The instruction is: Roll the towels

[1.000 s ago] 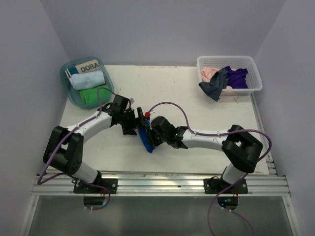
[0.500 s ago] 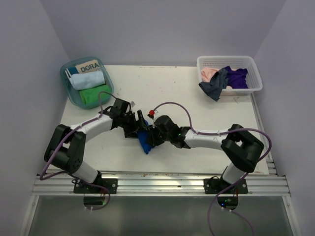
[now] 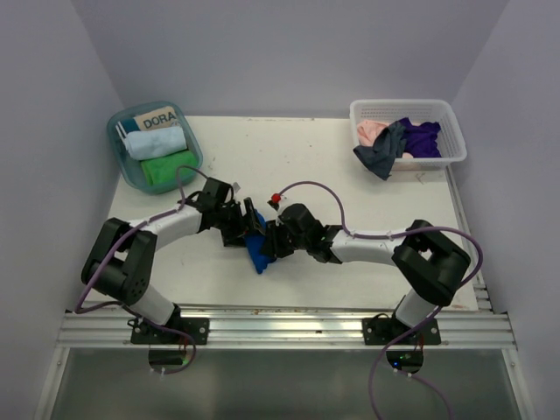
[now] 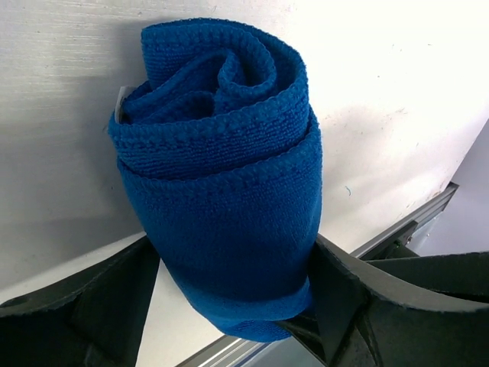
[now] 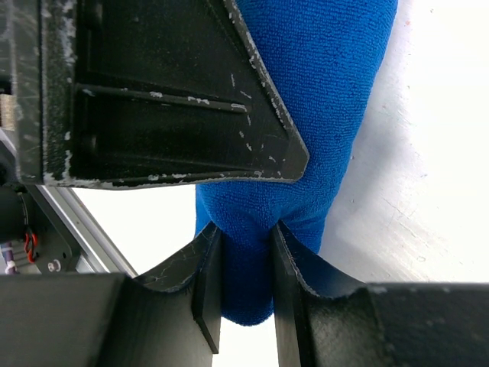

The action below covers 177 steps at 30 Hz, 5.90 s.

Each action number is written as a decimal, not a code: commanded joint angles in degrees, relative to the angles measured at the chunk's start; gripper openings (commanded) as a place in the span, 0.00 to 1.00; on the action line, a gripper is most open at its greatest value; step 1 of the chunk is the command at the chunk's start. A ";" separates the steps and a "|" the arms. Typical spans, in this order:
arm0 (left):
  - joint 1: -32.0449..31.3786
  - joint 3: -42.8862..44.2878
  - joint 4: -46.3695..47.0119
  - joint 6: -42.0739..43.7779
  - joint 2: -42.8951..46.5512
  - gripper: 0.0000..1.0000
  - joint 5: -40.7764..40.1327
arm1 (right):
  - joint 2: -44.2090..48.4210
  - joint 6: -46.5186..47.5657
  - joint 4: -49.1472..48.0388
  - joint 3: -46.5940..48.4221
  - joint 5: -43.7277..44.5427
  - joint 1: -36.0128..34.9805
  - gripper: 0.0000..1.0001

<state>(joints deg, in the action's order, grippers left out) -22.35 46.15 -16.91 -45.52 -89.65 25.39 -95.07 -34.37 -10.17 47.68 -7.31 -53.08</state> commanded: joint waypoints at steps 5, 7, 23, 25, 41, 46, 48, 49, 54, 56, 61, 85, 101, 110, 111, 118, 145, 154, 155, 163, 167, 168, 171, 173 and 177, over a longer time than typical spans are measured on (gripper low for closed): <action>-0.85 0.96 3.11 -0.80 -2.20 0.78 -0.86 | -0.03 -0.26 0.33 -0.92 -1.21 0.17 0.27; -1.03 1.22 3.63 -1.06 -3.08 0.77 -0.86 | -0.03 -0.26 0.24 -0.92 -1.21 0.17 0.27; -1.38 0.43 7.50 -6.07 -0.53 0.38 -2.09 | 8.39 5.88 12.80 4.35 4.22 0.69 0.84; -1.29 1.22 7.33 -6.42 0.17 0.36 -2.36 | 12.60 6.59 15.44 4.88 7.12 1.66 0.87; 15.73 21.25 -2.60 -4.05 8.08 0.32 -6.56 | 27.22 8.97 25.99 1.98 18.91 9.84 0.88; 22.34 26.44 1.60 -8.18 8.79 0.32 -10.43 | 26.43 8.09 25.64 1.80 17.34 10.10 0.88; 26.38 26.88 4.93 -10.20 8.26 0.33 -12.72 | 26.07 8.00 25.47 2.15 16.46 10.10 0.89; 27.26 26.97 6.08 -10.90 8.00 0.33 -13.69 | 25.55 7.92 25.47 2.33 15.67 10.28 0.89; 31.40 24.78 15.93 -16.35 5.98 0.33 -21.33 | 23.97 7.39 25.82 3.73 13.55 10.45 0.89; 32.27 22.50 20.14 -18.19 5.45 0.34 -23.53 | 23.61 7.30 25.91 3.91 13.20 10.45 0.89; 33.33 12.94 31.74 -27.07 5.36 0.34 -27.39 | 21.51 7.74 25.91 4.96 11.45 10.98 0.89; 31.75 1.40 54.43 -42.20 -4.83 0.35 -38.04 | 10.43 9.32 26.08 10.94 2.48 12.30 0.88; 30.61 3.68 41.97 -42.02 -2.82 0.81 -40.94 | 12.98 8.62 25.47 9.01 1.95 12.74 0.88; 30.61 6.23 33.17 -41.67 0.61 0.87 -39.80 | 14.56 8.18 25.29 8.04 1.95 12.65 0.88; 30.52 6.41 32.56 -41.67 0.96 0.88 -39.71 | 14.82 8.18 25.20 7.95 1.95 12.65 0.88; 30.61 11.77 22.62 -40.44 0.26 0.89 -37.96 | 15.88 7.39 24.94 7.16 1.95 12.65 0.88; 30.52 23.72 4.35 -26.39 -4.75 0.89 -33.83 | 16.41 6.51 24.24 6.64 1.42 12.65 0.88; 30.52 26.89 -0.58 -22.43 -4.31 0.89 -32.25 | 15.79 6.42 23.80 6.72 0.98 12.74 0.88; 30.52 26.97 -1.02 -22.34 -4.31 0.89 -31.81 | 15.70 6.42 23.71 6.64 1.07 12.65 0.88; 30.52 25.40 -3.13 -20.58 -3.08 0.89 -29.87 | 15.70 6.25 23.45 6.28 1.25 12.74 0.88; 30.61 25.13 -3.31 -19.52 -1.59 0.88 -29.61 | 15.70 6.25 23.45 6.11 1.33 12.65 0.88; 30.52 25.13 -3.40 -19.26 -1.32 0.88 -29.61 | 15.88 6.25 23.36 6.02 1.33 12.74 0.88; 30.52 25.65 -3.75 -17.86 -0.36 0.88 -29.17 | 15.79 6.25 23.36 6.02 1.33 12.65 0.88; 30.61 25.74 -4.10 -17.06 0.08 0.88 -28.55 | 15.70 6.16 23.18 6.02 1.25 12.74 0.88; 30.44 25.48 -3.93 -16.01 0.53 0.89 -27.32 | 15.35 6.07 22.83 6.02 1.07 12.74 0.88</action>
<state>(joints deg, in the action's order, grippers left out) 8.47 70.72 -20.45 -64.03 -91.31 -3.38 -80.44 -27.49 15.03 53.91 -5.56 -40.73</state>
